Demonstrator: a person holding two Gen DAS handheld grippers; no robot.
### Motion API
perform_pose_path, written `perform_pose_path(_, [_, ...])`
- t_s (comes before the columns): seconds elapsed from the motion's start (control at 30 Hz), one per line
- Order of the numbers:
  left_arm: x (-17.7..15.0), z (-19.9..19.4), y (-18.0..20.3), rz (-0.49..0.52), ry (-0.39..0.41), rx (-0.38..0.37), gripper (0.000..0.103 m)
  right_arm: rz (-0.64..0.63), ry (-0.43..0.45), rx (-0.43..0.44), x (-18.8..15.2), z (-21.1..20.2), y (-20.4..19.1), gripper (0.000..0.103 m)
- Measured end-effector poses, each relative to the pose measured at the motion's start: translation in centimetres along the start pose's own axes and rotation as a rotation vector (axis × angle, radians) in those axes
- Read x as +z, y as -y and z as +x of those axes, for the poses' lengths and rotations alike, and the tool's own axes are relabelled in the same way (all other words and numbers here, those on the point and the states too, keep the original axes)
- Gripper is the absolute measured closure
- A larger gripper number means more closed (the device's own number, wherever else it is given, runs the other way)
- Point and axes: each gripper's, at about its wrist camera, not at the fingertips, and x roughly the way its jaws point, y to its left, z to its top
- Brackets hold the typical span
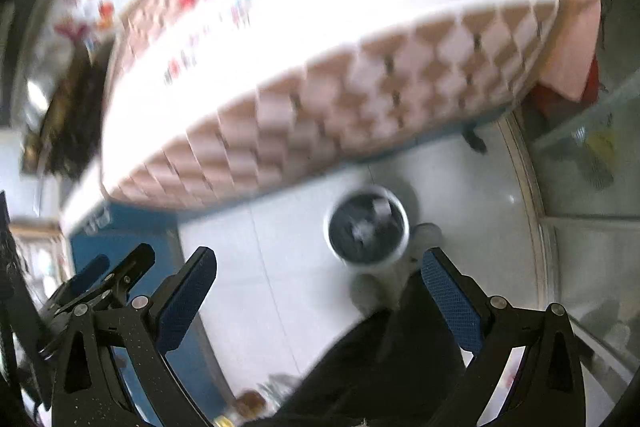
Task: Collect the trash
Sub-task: 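Grasp a clear wrapper with the left tool while the right tool grasps a green medicine box, then carry the clear wrapper in the left tool while the right tool drops the green box into the bin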
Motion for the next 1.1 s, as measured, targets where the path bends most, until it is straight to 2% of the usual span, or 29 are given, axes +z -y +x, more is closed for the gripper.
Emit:
perform_pose_path(0.13, [6.4, 2.0, 0.0, -0.054, -0.004, 0.038, 0.0, 0.031, 0.055, 0.006, 6.9, -1.3, -0.1, 0.0])
perform_pose_path(0.27, [11.3, 4.9, 0.1, -0.134, -0.074, 0.039, 0.0, 0.042, 0.069, -0.003, 14.3, -0.6, 0.9, 0.0])
perform_pose_path(0.37, [14.5, 8.6, -0.3, -0.192, -0.144, 0.035, 0.0, 0.038, 0.044, -0.021, 20.3, 1.5, 1.8, 0.0])
perform_pose_path(0.47, [17.2, 13.0, -0.5, -0.25, -0.219, 0.008, 0.001, 0.021, 0.021, -0.051, 25.0, 4.5, 2.5, 0.0])
perform_pose_path(0.53, [18.5, 15.6, -0.2, -0.251, -0.255, 0.002, 0.003, 0.013, 0.002, -0.06, 27.4, 6.4, 2.7, 0.0])
perform_pose_path(0.6, [19.4, 17.8, 0.2, -0.236, -0.286, 0.007, 0.029, -0.004, -0.024, -0.071, 29.5, 8.7, 2.4, 0.0])
perform_pose_path(0.7, [20.1, 17.8, 0.6, -0.228, -0.237, -0.009, 0.052, -0.04, -0.063, -0.097, 31.6, 11.5, 1.8, 0.0])
perform_pose_path(0.77, [20.3, 17.5, 1.2, -0.201, -0.219, -0.004, 0.09, -0.064, -0.092, -0.114, 32.4, 13.2, 1.3, 0.0])
perform_pose_path(0.8, [20.3, 17.4, 1.5, -0.186, -0.219, -0.005, 0.092, -0.069, -0.097, -0.116, 32.5, 13.6, 1.2, 0.0])
perform_pose_path(0.87, [20.1, 17.3, 1.8, -0.172, -0.223, 0.01, 0.1, -0.087, -0.079, -0.151, 32.6, 14.0, 0.8, 0.01])
perform_pose_path(0.9, [20.0, 17.0, 1.8, -0.168, -0.219, 0.021, 0.1, -0.102, -0.058, -0.179, 32.6, 13.9, 0.6, 0.018])
perform_pose_path(0.93, [19.9, 16.4, 1.8, -0.16, -0.204, 0.026, 0.1, -0.117, -0.035, -0.206, 32.6, 13.7, 0.3, 0.033])
perform_pose_path(1.1, [19.4, 11.4, 1.3, -0.153, -0.088, 0.062, 0.1, -0.108, 0.021, -0.145, 32.9, 12.2, 0.3, 0.033])
